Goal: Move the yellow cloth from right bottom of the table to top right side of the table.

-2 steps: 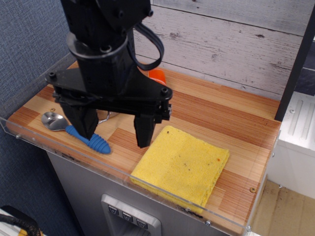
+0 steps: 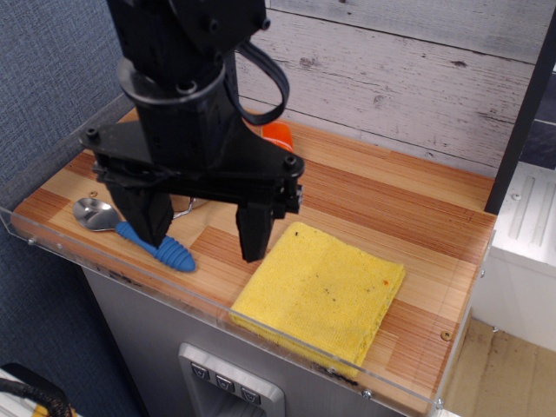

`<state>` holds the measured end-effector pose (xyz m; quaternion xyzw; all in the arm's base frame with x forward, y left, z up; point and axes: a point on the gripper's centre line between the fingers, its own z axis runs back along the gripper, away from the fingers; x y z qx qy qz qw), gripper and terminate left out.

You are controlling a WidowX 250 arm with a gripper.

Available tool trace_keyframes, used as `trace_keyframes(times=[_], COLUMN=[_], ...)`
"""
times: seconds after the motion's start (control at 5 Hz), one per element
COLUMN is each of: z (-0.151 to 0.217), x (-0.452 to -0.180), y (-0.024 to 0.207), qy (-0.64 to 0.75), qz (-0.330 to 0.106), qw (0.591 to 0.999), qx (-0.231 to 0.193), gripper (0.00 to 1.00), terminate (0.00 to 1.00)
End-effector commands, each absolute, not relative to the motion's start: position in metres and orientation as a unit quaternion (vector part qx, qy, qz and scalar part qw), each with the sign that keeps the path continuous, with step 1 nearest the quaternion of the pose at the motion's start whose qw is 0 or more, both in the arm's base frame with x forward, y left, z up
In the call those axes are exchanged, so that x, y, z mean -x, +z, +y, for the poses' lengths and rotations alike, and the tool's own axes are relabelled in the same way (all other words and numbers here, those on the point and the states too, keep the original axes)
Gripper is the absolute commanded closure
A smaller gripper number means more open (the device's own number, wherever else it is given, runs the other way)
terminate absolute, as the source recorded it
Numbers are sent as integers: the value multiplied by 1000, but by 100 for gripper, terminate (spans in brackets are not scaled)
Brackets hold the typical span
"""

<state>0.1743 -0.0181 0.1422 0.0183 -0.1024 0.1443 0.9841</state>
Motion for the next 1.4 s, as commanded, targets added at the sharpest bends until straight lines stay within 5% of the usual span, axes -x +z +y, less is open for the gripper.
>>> trace_keyframes(times=[0.0,0.6,1.2], z=[-31,-46,-37], x=[-216,-263,-295], y=[104,31,10], qy=[127,90,83], qz=[-120,-130,-119], qw=[985,987,989], qx=[2,13,19], gripper=[0,0,0], terminate=[0,0,0])
